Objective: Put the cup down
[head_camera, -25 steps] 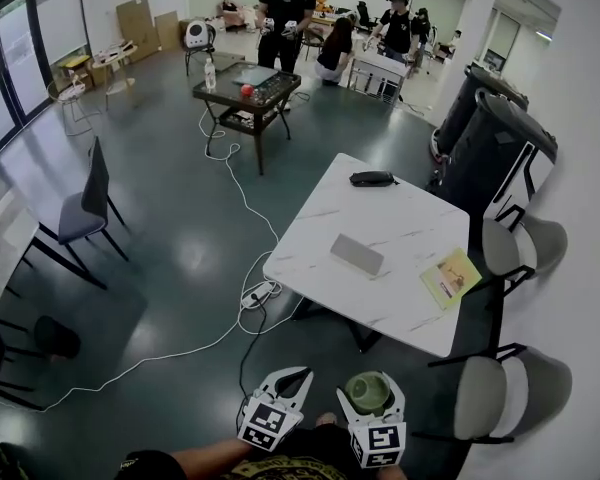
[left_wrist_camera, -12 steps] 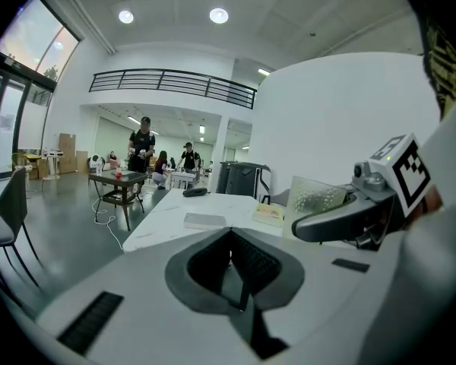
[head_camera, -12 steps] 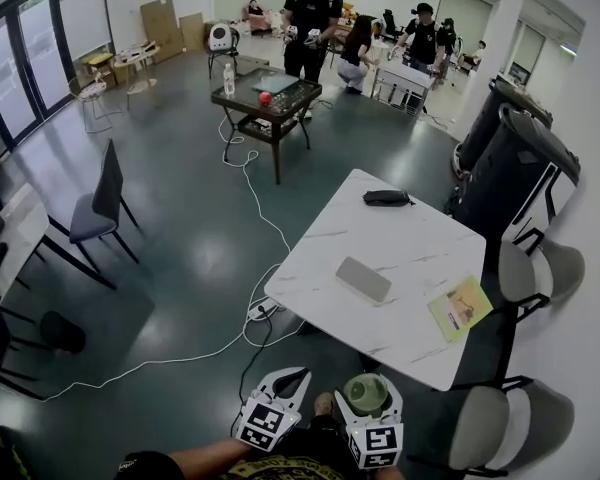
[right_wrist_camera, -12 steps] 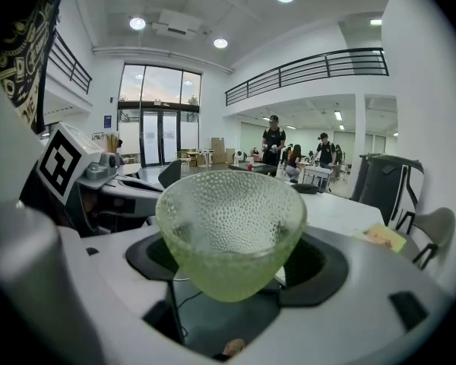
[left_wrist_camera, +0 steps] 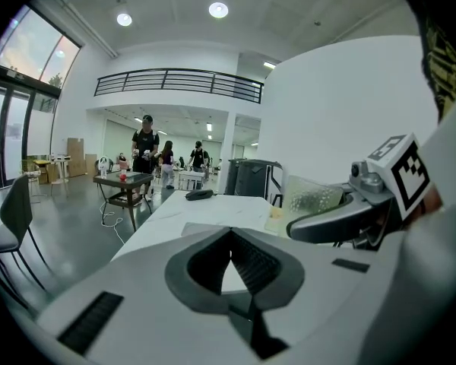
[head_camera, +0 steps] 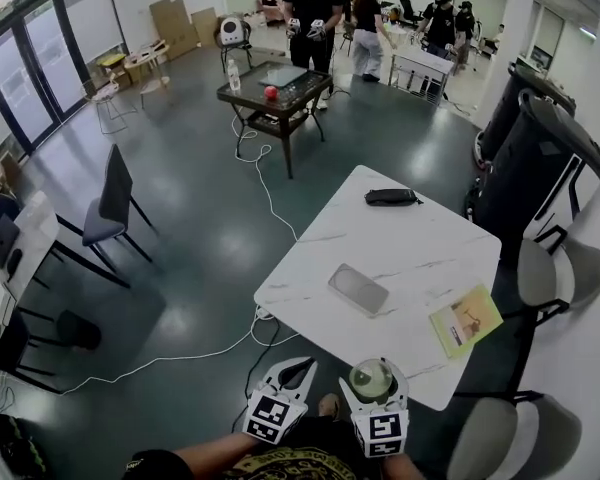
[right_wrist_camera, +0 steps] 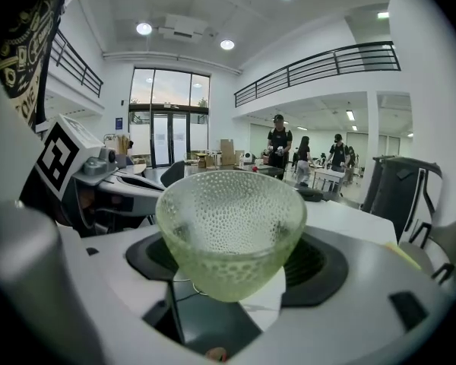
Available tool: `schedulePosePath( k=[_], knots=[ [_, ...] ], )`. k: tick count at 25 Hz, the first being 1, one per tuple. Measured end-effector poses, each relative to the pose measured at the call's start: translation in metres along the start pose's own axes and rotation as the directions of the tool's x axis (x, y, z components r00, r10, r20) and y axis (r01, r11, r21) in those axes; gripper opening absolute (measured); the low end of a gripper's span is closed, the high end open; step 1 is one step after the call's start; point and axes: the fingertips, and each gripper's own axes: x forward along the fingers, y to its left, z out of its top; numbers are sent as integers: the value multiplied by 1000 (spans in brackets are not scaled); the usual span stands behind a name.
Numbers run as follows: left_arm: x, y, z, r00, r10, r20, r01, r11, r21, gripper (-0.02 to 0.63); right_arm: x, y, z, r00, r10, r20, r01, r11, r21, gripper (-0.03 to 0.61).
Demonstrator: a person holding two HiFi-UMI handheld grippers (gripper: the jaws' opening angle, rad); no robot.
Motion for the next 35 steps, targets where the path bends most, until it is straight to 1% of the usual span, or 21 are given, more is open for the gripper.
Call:
schedulePosePath(
  k=[6,12,19,24,29,35],
  knots=[
    [36,-1,20,998,54,12,-54,998,11,9,18,-43,9,999,34,20,-34,999,-23,379],
    [59,-4,27,996,91,5,-91,996,16,9,34,-70,15,996,73,41,-72,997,-34,379],
    [72,6,28,994,106,-7,-106,994,18,9,52,-89,19,997,63,44,-61,997,-44,379],
    [92,16,26,996,81,-22,-81,997,9,9,71,-97,19,998,51,33,-49,998,-47,379],
    [116,27,25,998,30,-48,-29,999,17,9,92,-103,16,1000,22,9,-22,1000,-20,379],
    [153,48,22,997,-7,-73,9,1000,20,9,129,-116,14,1000,-11,-8,12,1000,1,379]
  ],
)
